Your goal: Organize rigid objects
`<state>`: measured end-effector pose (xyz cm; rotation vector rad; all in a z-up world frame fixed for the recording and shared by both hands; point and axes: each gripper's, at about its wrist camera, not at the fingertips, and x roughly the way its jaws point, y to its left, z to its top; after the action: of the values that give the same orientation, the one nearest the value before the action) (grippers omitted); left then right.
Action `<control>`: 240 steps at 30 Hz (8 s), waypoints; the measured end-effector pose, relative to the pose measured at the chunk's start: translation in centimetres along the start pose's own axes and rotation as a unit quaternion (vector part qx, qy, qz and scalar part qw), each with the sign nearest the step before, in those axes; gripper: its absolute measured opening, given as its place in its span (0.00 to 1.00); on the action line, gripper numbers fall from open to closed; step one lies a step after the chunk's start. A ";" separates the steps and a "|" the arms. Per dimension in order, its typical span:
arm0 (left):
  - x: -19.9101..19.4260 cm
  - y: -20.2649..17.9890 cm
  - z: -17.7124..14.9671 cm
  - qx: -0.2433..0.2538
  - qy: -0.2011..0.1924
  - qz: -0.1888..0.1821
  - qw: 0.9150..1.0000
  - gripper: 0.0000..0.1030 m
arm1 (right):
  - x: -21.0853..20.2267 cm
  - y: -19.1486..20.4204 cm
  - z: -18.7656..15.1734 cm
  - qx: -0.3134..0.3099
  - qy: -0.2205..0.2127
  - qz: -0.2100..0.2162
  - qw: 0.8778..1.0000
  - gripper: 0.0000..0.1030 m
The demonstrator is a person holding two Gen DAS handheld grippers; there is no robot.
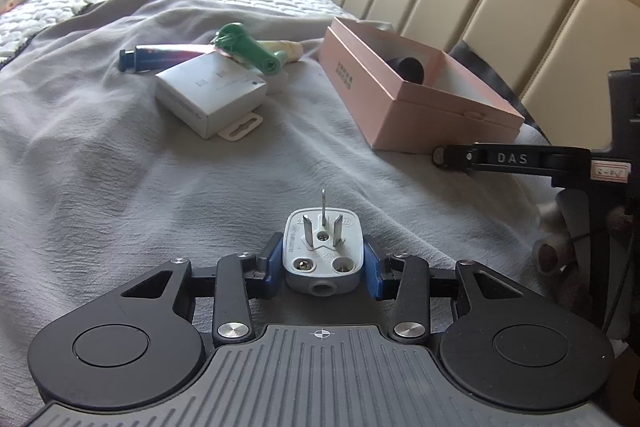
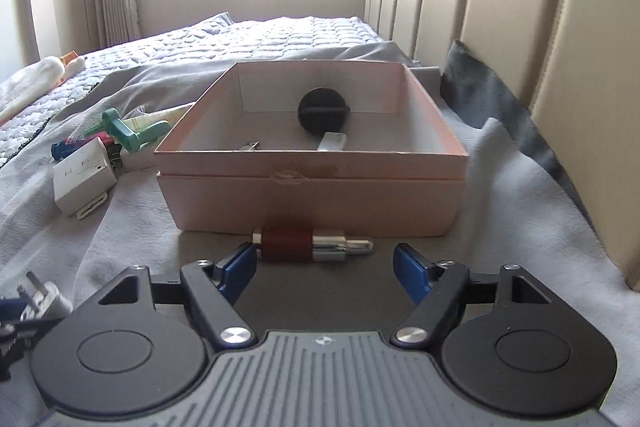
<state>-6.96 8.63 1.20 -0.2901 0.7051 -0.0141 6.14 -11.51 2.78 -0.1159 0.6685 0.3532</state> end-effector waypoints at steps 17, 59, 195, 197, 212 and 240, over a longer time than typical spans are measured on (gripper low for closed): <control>-0.2 0.0 -0.3 -0.002 -0.011 -0.001 1.000 0.43 | 0.7 -0.9 0.0 0.014 0.017 0.026 0.999 0.76; 4.2 -7.2 12.0 0.032 -0.066 -0.015 0.997 0.41 | -12.2 -5.4 -5.1 -0.072 -0.090 0.017 0.993 0.76; 13.1 1.0 12.2 0.101 0.017 0.072 0.992 0.36 | -3.5 -2.2 -6.0 -0.038 -0.001 0.108 0.993 0.87; 12.4 1.1 12.0 0.093 0.013 0.062 0.994 0.36 | -3.3 -2.7 -5.8 -0.030 0.009 0.131 0.991 0.91; -1.4 -3.3 1.2 0.063 -0.003 -0.054 0.997 0.36 | -5.0 -3.1 -4.0 0.043 -0.010 0.125 0.991 0.90; 1.0 -10.9 10.8 0.110 -0.077 -0.072 0.988 0.36 | -15.8 -4.2 -6.7 -0.084 -0.092 0.034 0.992 0.68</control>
<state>1.68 0.83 11.28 -0.1276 0.5218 -0.2042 -7.84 -21.36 7.39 -0.2190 0.4605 0.4809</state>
